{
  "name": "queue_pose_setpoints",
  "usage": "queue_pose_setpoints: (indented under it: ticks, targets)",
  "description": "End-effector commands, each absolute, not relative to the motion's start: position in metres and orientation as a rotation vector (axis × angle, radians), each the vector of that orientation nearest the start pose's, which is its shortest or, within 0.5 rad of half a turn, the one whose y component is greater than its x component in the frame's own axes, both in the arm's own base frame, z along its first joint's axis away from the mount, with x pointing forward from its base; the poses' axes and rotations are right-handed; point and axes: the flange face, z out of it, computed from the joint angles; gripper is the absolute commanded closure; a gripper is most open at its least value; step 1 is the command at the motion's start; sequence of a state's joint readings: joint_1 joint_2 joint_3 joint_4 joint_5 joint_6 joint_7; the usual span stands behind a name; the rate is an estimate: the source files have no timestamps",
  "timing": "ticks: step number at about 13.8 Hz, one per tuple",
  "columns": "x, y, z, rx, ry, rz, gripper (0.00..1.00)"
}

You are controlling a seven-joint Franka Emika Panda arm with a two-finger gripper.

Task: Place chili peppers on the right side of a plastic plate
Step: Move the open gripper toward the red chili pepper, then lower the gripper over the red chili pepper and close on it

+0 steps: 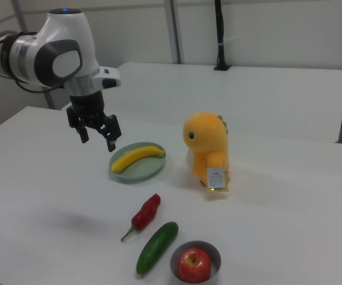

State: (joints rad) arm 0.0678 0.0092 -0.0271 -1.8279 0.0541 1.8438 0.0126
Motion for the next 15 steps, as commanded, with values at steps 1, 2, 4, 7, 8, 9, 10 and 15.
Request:
queue_pose_setpoints:
  ticks: [1, 2, 4, 7, 8, 9, 10, 15]
  targets:
    - [0.556, 0.023, 0.514, -3.089, -0.035, -0.027, 0.0]
    - [0.555, 0.02, 0.509, -3.091, -0.028, -0.016, 0.0]
    - [0.556, 0.011, 0.5, -3.093, -0.006, 0.003, 0.0]
    - [0.566, -0.006, 0.481, -3.112, 0.03, -0.034, 0.0]
    - [0.569, -0.016, 0.474, -3.141, 0.035, -0.036, 0.0]
    - [0.57, -0.023, 0.463, -3.157, 0.039, -0.017, 0.0]
    - [0.57, -0.026, 0.455, -3.164, 0.041, 0.006, 0.0]
    - [0.577, -0.048, 0.406, -3.241, 0.007, 0.112, 0.0]
